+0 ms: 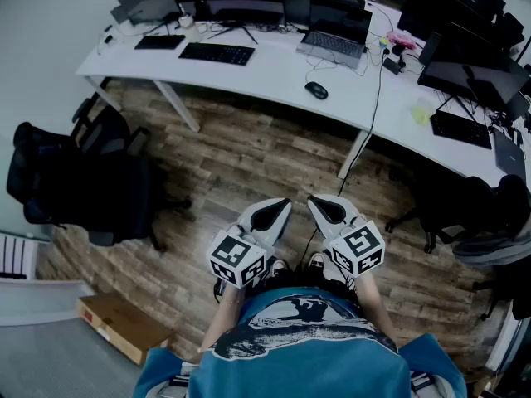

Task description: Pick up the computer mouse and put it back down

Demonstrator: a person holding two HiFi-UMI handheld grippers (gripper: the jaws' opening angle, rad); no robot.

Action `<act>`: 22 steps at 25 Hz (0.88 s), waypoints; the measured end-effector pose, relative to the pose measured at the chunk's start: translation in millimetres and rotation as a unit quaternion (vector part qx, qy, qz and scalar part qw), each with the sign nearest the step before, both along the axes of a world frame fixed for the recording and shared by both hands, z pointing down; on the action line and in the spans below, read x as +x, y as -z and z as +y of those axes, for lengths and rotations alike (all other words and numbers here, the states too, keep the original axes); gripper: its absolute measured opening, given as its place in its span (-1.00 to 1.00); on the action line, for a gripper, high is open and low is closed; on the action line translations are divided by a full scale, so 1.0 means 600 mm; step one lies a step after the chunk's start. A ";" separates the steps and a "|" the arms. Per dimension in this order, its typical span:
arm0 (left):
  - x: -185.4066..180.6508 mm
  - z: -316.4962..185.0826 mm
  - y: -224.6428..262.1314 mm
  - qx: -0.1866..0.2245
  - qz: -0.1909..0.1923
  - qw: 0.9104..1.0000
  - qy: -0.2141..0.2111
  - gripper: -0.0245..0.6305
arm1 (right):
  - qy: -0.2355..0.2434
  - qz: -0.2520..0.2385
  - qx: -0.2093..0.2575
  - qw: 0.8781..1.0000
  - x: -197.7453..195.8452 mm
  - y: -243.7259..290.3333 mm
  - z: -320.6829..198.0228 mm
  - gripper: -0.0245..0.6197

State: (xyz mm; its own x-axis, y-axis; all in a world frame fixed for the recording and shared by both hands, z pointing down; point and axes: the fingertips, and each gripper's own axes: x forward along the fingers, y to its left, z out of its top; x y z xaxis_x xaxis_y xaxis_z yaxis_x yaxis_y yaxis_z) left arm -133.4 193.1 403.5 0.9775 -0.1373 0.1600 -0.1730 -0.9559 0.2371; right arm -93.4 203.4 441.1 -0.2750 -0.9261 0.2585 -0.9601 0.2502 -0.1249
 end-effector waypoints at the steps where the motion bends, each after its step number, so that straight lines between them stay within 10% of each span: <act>1: -0.001 0.000 -0.001 0.000 0.001 1.000 -0.001 -0.88 | -0.001 0.000 -0.001 1.000 0.000 -0.001 0.000 -0.92; 22: 0.062 0.004 -0.005 0.002 0.002 1.000 0.027 -0.88 | 0.012 -0.036 0.017 0.999 0.073 -0.007 -0.001 -0.92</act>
